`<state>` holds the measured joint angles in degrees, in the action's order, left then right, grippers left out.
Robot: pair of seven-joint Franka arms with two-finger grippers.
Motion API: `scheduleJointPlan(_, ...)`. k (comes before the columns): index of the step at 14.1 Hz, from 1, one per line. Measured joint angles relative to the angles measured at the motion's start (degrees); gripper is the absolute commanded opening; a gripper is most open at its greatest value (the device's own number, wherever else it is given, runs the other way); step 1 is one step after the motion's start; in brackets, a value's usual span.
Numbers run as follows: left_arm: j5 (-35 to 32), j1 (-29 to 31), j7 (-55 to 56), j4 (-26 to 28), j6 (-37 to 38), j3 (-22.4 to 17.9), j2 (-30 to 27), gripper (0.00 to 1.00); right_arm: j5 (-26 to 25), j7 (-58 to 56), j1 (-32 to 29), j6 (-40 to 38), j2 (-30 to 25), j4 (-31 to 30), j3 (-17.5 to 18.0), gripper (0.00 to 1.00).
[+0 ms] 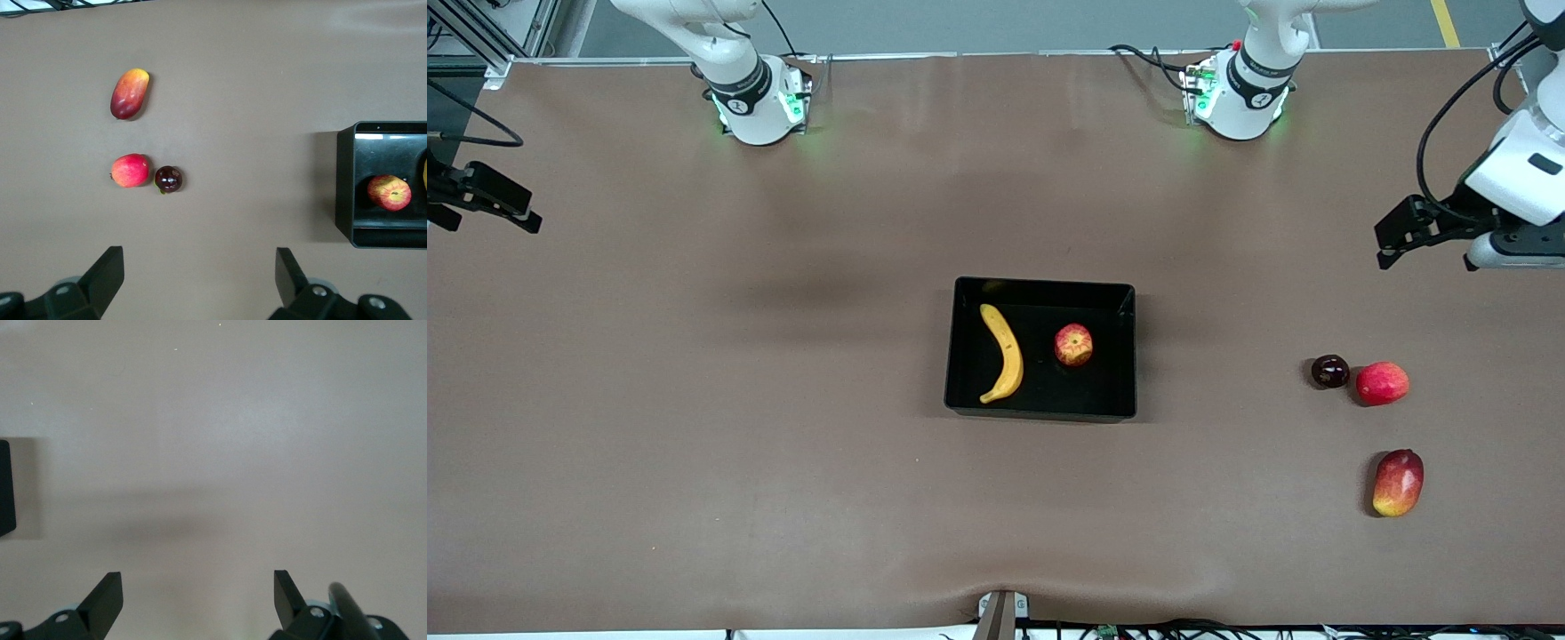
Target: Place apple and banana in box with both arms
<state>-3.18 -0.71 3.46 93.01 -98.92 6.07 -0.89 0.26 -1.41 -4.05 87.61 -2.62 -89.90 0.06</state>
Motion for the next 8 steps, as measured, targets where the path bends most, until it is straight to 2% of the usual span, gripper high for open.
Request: scheduleJointPlan(8,1.2,-0.82,0.16,-1.19,2.14,-0.17,0.77,1.0,0.0,0.0,0.0,-0.12,0.03,0.0,0.0,1.0)
